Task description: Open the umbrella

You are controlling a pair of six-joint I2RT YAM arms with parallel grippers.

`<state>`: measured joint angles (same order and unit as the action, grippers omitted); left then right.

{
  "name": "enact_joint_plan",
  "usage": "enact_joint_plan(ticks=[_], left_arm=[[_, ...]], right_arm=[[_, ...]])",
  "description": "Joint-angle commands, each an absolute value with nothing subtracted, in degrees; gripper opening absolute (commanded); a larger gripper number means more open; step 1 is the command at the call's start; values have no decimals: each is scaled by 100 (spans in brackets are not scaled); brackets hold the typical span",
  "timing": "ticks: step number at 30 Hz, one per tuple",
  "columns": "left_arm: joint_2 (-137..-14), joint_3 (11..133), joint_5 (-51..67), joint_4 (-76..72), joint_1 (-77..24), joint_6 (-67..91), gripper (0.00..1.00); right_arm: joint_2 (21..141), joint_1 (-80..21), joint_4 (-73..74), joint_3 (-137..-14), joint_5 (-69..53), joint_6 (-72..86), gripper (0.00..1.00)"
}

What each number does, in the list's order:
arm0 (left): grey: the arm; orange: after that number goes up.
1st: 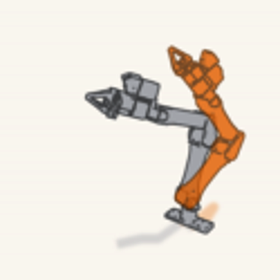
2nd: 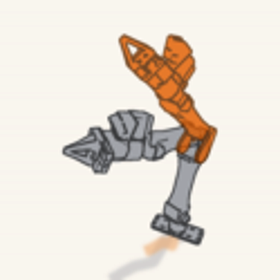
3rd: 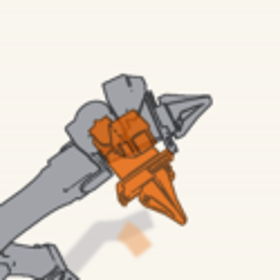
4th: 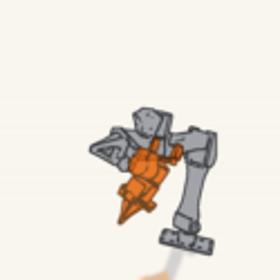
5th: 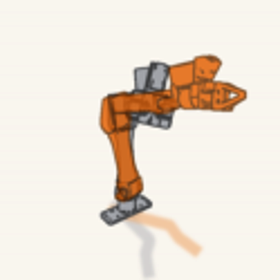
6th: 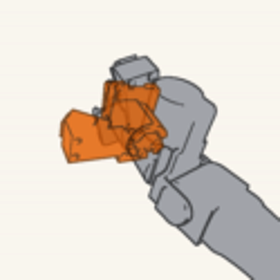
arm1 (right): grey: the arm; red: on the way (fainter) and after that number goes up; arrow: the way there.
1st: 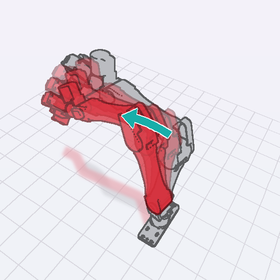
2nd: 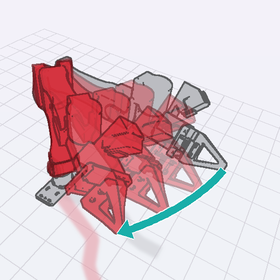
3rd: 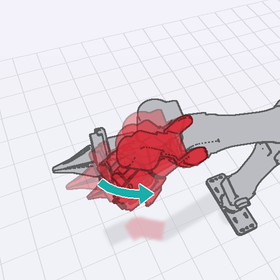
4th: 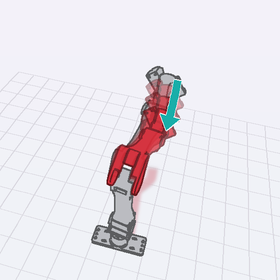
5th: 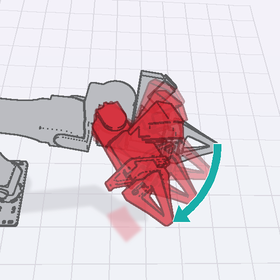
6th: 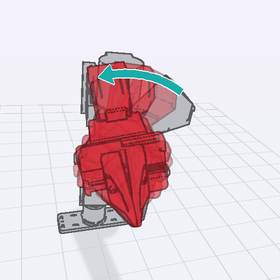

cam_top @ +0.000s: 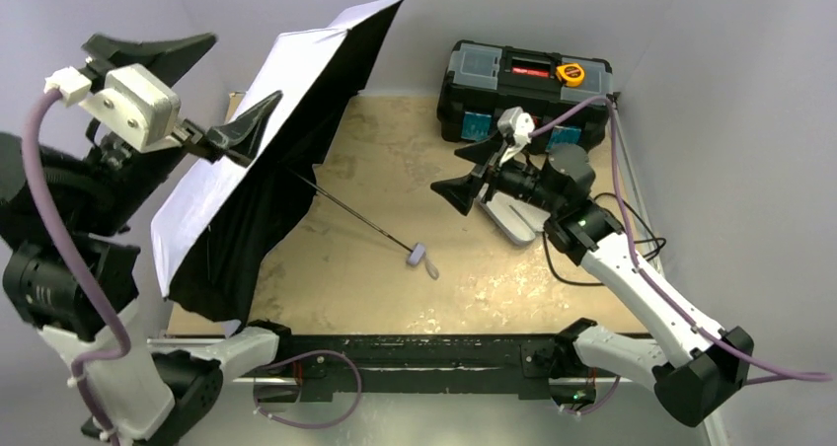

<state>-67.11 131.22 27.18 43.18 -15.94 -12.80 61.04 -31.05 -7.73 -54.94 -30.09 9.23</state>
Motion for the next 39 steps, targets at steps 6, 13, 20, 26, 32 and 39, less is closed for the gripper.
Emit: enact_joint_plan(ticks=[6,13,20,26,32,39], left_arm=[[-4934,11091,1604,4490,-423,-1464,87],[-3776,10395,2169,5092,-85,-1539,87],[-3939,11016,3409,7069,0,-1974,99],[-4680,11892,2773,8450,-9,-1781,100],[-4968,12365,1400,8903,-9,-1178,100],[-4371,11326,139,8206,-9,-1156,100]], right_arm=[[6474,-3530,-186,-5712,-2649,308,99],[6886,-4125,-633,-6656,-2664,637,99],[7197,-4672,-379,-7283,-1955,626,99],[6788,-3945,410,-7555,-1466,376,99],[5945,-2688,1149,-7602,-1215,-389,99],[4863,-1430,1619,-7346,-1503,-203,99]])
